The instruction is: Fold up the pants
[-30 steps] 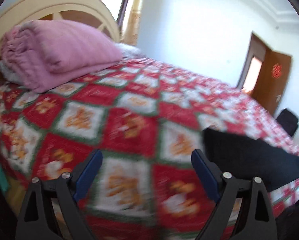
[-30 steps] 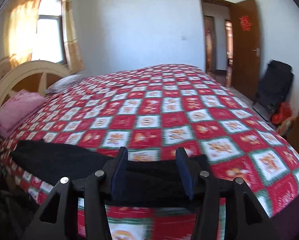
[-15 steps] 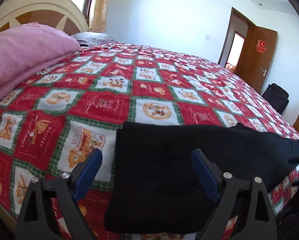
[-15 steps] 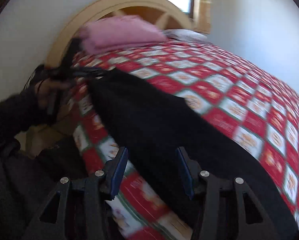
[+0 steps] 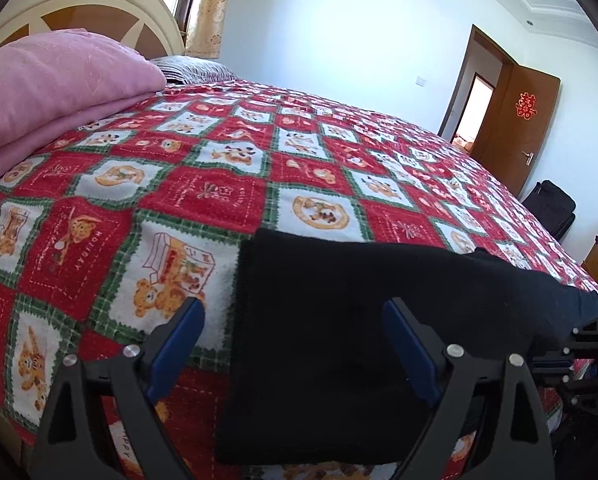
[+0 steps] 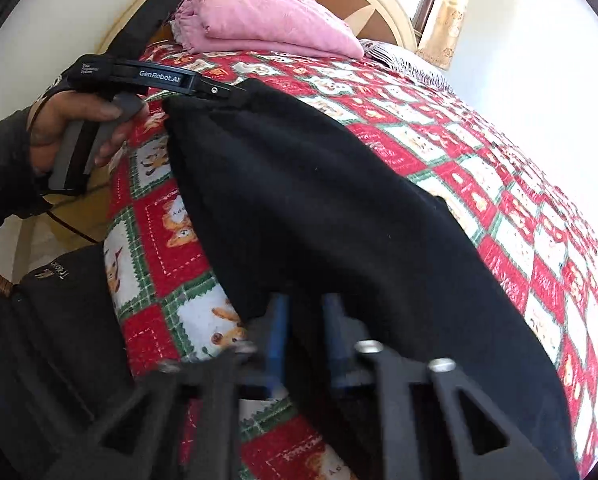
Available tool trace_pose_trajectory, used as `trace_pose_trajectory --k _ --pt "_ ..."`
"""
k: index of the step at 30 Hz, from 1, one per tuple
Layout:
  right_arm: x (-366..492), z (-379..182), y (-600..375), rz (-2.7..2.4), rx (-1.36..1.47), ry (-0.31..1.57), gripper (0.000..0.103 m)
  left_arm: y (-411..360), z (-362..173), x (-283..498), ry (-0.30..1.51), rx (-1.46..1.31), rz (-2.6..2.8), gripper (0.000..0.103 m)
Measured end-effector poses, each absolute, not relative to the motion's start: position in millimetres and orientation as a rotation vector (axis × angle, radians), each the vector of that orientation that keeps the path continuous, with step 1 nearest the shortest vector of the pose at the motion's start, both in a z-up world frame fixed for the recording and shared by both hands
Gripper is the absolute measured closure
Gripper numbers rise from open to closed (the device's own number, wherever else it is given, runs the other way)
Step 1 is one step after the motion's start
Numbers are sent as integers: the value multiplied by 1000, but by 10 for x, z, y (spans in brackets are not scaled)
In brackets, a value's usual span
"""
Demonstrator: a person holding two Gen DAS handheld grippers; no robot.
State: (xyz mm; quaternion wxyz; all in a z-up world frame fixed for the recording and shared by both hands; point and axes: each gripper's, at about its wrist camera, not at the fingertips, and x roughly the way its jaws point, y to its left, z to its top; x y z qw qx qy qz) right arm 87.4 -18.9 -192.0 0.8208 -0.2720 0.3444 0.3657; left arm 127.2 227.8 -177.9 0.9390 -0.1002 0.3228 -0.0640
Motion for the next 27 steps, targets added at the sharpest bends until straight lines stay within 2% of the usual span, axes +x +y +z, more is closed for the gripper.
trace_pose_trajectory --k 12,15,17,19,22,27 --pt "762 -2003 -238 790 -578 755 97 2218 -1824 1289 661 -146 -98 8" --pt "748 -1919 -292 792 -545 777 85 2178 -1905 1313 683 -111 -76 5" --pt "811 -1901 -368 762 -510 806 67 2152 -1929 1292 671 -89 -69 4" --pt "892 -1949 -424 700 -518 836 59 2147 -1906 1277 677 -91 -70 4" --pt "931 -1844 -590 696 -447 860 59 2101 -1785 1227 658 -72 -62 4" --pt "867 -1408 -1239 613 -345 801 59 1812 -1514 1187 610 -17 -106 4"
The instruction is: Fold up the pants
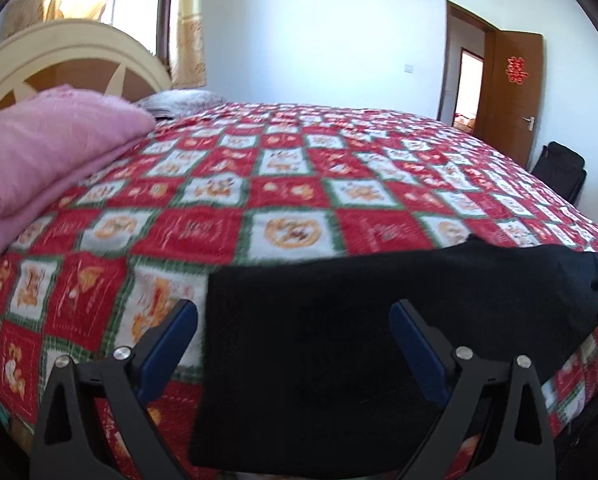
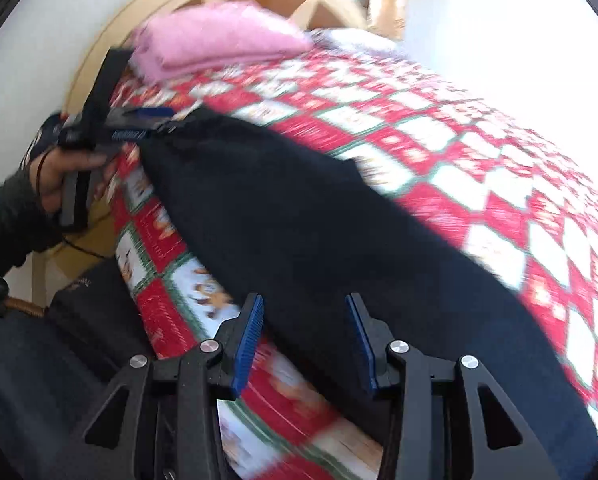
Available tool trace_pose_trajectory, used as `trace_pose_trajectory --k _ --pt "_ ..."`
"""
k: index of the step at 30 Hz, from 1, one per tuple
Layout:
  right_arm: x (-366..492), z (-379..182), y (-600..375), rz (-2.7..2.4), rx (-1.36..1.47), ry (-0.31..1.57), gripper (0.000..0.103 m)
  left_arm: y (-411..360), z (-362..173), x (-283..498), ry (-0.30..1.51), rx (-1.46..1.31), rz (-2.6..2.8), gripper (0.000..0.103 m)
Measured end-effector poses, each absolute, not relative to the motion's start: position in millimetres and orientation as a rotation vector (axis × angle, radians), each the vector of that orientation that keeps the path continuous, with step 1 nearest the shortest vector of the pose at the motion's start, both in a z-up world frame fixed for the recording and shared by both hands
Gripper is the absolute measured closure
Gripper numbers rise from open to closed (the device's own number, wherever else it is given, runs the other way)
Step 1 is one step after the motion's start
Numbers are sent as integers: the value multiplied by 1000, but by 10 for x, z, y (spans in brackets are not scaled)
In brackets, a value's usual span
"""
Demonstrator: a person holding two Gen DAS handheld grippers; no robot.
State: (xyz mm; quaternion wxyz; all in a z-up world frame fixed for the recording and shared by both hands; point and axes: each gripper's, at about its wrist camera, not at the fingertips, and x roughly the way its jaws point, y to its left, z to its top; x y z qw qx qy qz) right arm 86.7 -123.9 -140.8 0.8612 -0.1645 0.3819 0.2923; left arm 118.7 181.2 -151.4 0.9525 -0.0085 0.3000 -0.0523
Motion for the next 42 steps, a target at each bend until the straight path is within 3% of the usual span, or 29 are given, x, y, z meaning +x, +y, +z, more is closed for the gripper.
trace_pose_trajectory --k 13,26,27,29,38,42 --pt "137 -381 -4673 -119 312 736 59 1349 -1651 1421 686 -12 -171 2" --pt "171 -967 -5510 -283 677 844 59 1362 -1770 1414 671 -2 -173 2" --pt "184 -975 -5533 -289 680 837 62 1351 -1778 1408 667 6 -171 2" --pt "241 -955 -5550 -293 665 827 99 1329 -1789 1410 666 20 -168 1" --pt "452 -144 -5356 -44 470 473 99 1308 -1819 1396 661 25 -164 0" --pt "323 -515 -5533 -107 529 573 99 1303 -1831 1392 656 36 -166 0"
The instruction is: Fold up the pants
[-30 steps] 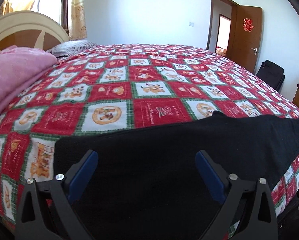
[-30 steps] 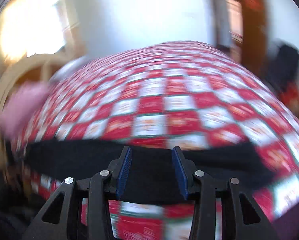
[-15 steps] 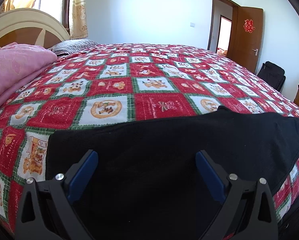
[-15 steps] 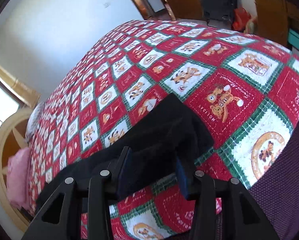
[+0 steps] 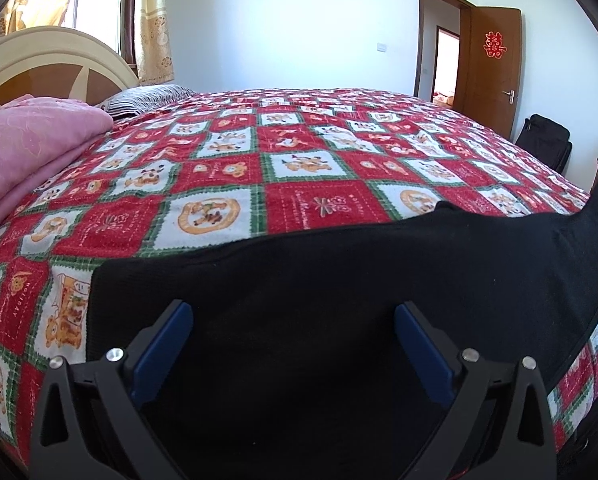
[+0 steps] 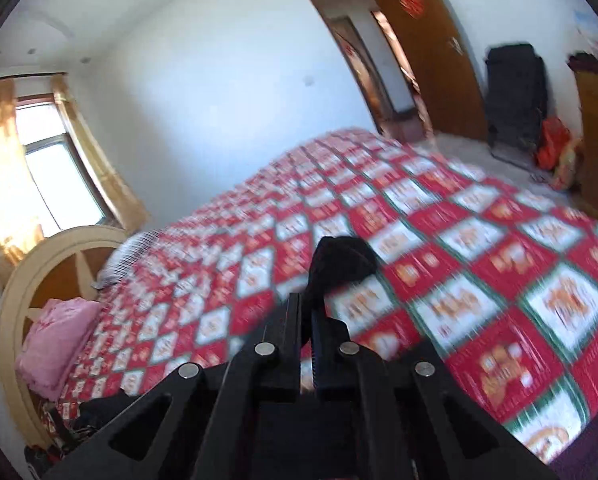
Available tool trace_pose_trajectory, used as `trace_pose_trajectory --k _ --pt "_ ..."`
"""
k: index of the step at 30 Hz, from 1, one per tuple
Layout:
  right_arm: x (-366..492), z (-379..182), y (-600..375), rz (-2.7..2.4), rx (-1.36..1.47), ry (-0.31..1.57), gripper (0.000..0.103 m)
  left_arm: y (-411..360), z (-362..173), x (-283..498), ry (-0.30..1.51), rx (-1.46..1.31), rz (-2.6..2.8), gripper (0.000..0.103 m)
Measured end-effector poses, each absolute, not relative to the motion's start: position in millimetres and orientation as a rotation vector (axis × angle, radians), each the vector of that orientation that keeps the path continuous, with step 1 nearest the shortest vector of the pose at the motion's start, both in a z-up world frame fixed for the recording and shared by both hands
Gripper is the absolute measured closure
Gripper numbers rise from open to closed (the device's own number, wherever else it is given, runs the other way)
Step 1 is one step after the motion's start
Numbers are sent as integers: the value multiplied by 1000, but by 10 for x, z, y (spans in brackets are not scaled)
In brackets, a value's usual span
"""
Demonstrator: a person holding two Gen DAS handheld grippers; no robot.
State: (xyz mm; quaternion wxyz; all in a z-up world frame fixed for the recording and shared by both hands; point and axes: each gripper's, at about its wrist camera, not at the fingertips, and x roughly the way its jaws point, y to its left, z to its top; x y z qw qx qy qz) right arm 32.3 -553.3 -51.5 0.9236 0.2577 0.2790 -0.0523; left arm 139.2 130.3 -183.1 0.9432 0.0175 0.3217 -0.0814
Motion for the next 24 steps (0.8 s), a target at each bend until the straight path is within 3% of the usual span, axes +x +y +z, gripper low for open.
trace_pose_trajectory --k 6,14,20,24 --pt "-48 -1180 -5907 -199 664 675 99 1299 -1833 1396 658 44 -164 0" --pt "-107 -1041 -5771 -175 638 622 99 1298 -1846 1386 649 53 -167 0" --pt "-129 -1251 -5852 -223 613 693 98 1296 -1852 1364 641 56 -176 0" --pt "-242 -1152 -5943 -297 638 648 82 1297 -1792 1310 647 83 -183 0"
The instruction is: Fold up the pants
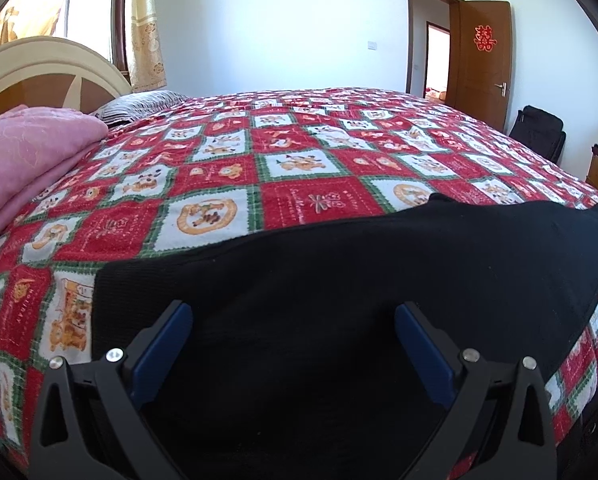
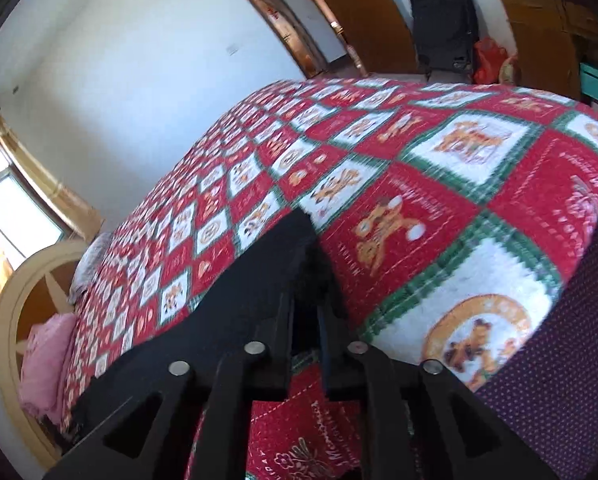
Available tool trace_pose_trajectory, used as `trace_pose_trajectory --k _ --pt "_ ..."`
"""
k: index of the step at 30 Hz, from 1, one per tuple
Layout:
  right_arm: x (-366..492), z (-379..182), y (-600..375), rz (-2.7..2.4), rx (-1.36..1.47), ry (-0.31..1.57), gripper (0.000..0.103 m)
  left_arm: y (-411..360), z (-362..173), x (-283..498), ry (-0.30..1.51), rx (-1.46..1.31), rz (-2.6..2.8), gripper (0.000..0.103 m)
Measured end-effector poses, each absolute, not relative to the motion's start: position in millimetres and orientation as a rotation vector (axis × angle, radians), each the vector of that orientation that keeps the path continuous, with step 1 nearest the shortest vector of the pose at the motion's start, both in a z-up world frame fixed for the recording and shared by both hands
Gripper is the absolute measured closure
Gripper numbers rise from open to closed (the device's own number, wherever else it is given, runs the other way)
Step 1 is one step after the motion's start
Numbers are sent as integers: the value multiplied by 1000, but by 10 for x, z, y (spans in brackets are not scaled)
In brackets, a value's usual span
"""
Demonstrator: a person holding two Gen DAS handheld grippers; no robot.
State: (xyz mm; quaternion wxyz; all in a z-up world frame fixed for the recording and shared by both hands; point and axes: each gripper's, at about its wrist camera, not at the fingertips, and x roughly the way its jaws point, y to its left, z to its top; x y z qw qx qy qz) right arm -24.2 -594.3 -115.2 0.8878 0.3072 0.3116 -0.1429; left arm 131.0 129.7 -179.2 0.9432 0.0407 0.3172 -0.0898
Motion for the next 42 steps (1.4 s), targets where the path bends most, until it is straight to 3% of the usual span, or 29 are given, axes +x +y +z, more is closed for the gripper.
trace_pose_trajectory --k 1,2,9,17,21,24,26,28,33,42 --pt "-276 -1098 -5955 -346 613 643 70 1310 -1755 1274 634 99 -174 0" --pt "-317 -1027 -5960 -393 584 628 65 1344 -1708 1234 616 109 -163 0" --pt "-229 -754 -5598 -346 454 584 65 1894 -1524 1244 581 -2 -38 0" --pt "521 -1045 -4260 -6 252 759 65 2071 -1763 1418 665 -128 -71 1" --pt "734 -1277 -3693 94 189 810 65 2069 -1797 1506 688 -116 -47 5" --pt "779 -1435 -3351 168 160 848 64 2224 -1806 1564 693 -182 -43 14" --pt "780 -1514 -3169 196 121 865 64 2249 -1825 1625 715 -157 -10 13" --pt "785 -1579 -3044 208 84 881 64 2169 -1838 1695 719 -75 34 0" --pt "765 -1618 -2901 230 36 891 64 2214 -1785 1717 746 -98 50 0" --pt "725 -1638 -2764 256 8 885 59 1941 -1410 1337 621 8 69 0"
